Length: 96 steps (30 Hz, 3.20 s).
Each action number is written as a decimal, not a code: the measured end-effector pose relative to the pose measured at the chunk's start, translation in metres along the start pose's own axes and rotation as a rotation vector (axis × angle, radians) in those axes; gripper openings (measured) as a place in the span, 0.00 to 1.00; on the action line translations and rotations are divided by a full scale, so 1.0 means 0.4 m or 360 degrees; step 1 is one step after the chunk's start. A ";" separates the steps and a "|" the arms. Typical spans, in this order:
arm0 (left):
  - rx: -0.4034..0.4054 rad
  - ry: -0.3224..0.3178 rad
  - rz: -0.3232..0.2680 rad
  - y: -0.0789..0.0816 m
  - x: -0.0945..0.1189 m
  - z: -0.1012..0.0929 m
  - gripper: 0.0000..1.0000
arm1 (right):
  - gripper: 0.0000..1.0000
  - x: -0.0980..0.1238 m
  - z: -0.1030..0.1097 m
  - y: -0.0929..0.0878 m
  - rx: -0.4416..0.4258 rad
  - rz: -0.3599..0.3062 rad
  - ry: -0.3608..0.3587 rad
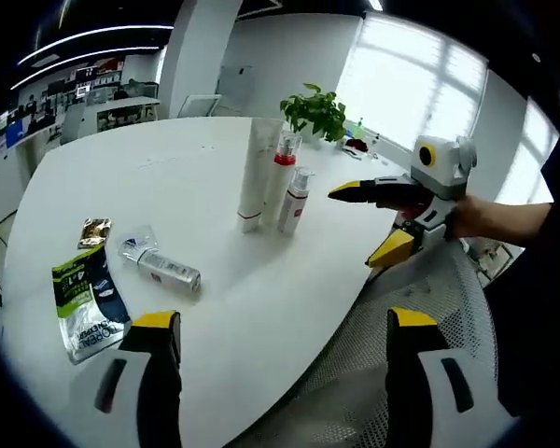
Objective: Arrange the skincare products in the storage area until every visible bottle or jar stands upright without overlapping.
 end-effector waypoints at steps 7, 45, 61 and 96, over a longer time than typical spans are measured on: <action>0.0058 0.0076 -0.0031 -0.030 0.042 0.029 0.91 | 0.87 -0.007 0.003 0.002 -0.0021 0.0013 0.0013; 0.0082 0.0101 0.0025 -0.074 0.042 0.069 0.95 | 0.85 -0.075 0.008 0.007 0.0039 0.0209 0.0055; 0.0068 0.0066 0.0004 -0.082 0.029 0.082 0.94 | 0.80 -0.234 0.039 0.104 0.0176 0.0313 0.0228; 0.0169 -0.0037 -0.0018 -0.089 0.008 0.103 0.93 | 0.56 -0.516 0.099 0.164 0.0313 0.0583 0.0210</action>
Point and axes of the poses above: the point that each gripper's makers call its tool centre point, and the gripper's own axes: x roughly backward along the fingers, z roughly to its left, y roughly out of its top, the point moved 9 cm from there along x, roughly backward along the fingers, and after that the axes turned 9 degrees about z, right-handed, at the moved point
